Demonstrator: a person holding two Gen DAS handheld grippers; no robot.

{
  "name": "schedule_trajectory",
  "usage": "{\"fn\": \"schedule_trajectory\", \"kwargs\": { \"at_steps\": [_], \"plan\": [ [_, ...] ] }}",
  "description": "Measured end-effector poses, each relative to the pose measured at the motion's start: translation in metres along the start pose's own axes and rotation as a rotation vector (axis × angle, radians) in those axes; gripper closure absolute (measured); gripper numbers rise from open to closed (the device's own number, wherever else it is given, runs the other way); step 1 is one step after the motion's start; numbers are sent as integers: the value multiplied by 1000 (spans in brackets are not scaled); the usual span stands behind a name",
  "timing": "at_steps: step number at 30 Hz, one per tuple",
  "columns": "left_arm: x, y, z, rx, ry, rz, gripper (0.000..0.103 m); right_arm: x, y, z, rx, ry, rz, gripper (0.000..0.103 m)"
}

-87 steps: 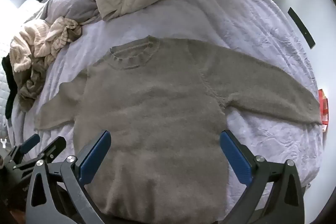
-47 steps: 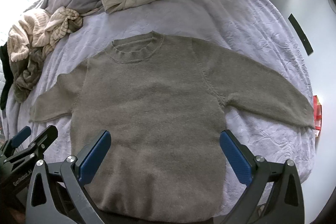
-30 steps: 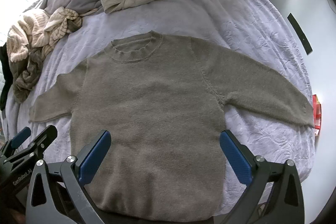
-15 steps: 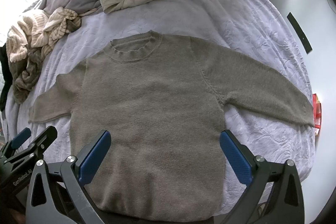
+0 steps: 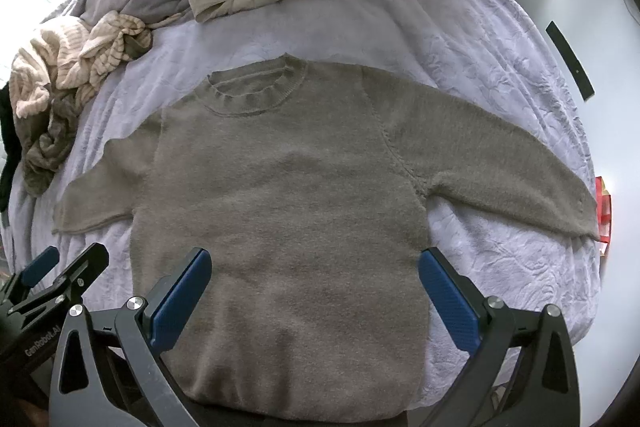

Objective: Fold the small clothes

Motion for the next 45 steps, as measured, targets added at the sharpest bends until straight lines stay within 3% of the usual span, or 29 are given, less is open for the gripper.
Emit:
{"fn": "schedule_trajectory", "kwargs": {
  "at_steps": [16, 39, 45],
  "plan": [
    [-2, 11, 0, -26, 15, -7, 0, -4, 12, 0, -28, -4, -2, 0],
    [-10, 71, -8, -126, -18, -25, 0, -6, 65, -5, -107, 4, -6, 0],
    [-18, 90, -11, -162, -83, -87, 0, -15, 71, -3, -76, -32, 5, 0]
  ]
}}
Point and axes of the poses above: each gripper's, at about its wrist camera, not at the fingertips, and y roughly the way its jaws point, x to its right, z to its top, the point moved 4 cm from there along y, roughly the way its jaws point, and after that the axes turned 1 degree about y, right-handed, at the moved point
